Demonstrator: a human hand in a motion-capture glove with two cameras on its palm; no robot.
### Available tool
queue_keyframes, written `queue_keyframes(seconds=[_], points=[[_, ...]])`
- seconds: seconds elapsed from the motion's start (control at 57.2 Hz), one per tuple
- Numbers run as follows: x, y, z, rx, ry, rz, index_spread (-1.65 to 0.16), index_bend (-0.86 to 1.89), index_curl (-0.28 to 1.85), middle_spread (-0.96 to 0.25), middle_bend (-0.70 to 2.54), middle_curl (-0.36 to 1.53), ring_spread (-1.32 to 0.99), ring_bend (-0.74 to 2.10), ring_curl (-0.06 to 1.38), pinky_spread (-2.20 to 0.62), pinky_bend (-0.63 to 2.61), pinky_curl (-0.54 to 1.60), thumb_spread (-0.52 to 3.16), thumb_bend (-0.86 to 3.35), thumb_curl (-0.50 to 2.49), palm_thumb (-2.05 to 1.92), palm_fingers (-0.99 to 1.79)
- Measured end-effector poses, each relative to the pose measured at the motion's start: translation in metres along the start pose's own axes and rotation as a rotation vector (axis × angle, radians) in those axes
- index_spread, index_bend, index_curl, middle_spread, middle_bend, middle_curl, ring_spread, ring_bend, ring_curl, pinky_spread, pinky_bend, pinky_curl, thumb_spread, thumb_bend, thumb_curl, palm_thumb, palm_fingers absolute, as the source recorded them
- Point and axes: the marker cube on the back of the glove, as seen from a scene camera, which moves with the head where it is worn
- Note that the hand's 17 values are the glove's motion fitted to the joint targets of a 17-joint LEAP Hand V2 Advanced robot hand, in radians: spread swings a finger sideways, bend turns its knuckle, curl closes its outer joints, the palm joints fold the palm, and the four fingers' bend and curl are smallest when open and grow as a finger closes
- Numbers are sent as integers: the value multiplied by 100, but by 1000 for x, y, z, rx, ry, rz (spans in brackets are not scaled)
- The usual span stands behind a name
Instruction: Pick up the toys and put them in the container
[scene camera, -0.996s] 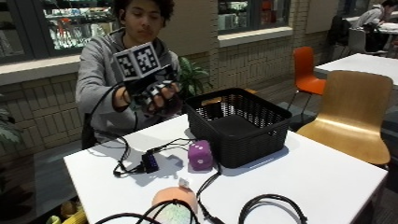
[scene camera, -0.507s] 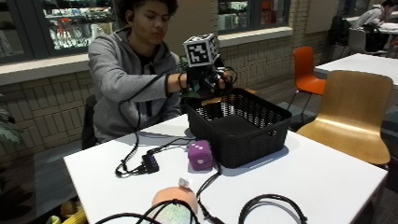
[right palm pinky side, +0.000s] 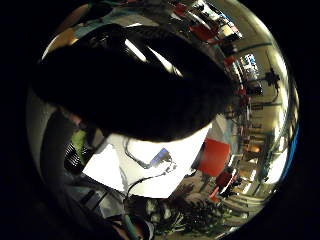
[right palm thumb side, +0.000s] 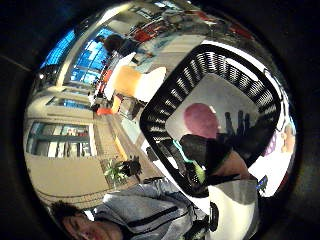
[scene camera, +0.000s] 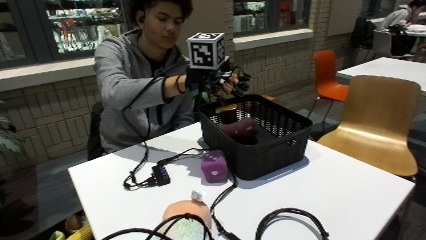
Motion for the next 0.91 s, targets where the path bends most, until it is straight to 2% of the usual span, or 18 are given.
queue_keyframes(seconds=[0.175, 0.262, 0.367, 0.507, 0.699, 0.839, 0.908], points=[[88, 15, 18, -117, 10, 146, -29, 10, 28, 2, 13, 56, -4, 52, 34, -2, 139, 41, 126, 0, 61, 13, -19], [111, 33, 53, -178, -50, 206, -29, 10, 26, 3, 14, 51, -4, 51, 33, -1, 136, 39, 131, 3, 58, 19, -18], [148, 42, 101, -256, -66, 362, -28, 18, 28, 4, 13, 47, -4, 47, 32, 0, 127, 36, 134, 2, 53, 21, -14], [157, 44, 142, -243, -85, 463, -25, 27, 33, 5, 10, 40, -4, 41, 31, 0, 119, 33, 127, -5, 46, 9, -8], [155, 40, 160, -222, -124, 449, -22, 28, 37, 5, 13, 34, -5, 43, 31, -1, 119, 33, 117, -4, 41, -1, -3], [152, 35, 167, -236, -226, 374, -23, 7, 32, 5, 17, 34, -5, 49, 32, -1, 123, 34, 120, 1, 39, 5, -11], [148, 34, 174, -228, -261, 345, -24, 6, 29, 5, 17, 34, -5, 51, 33, -1, 124, 35, 124, 2, 39, 10, -12]])
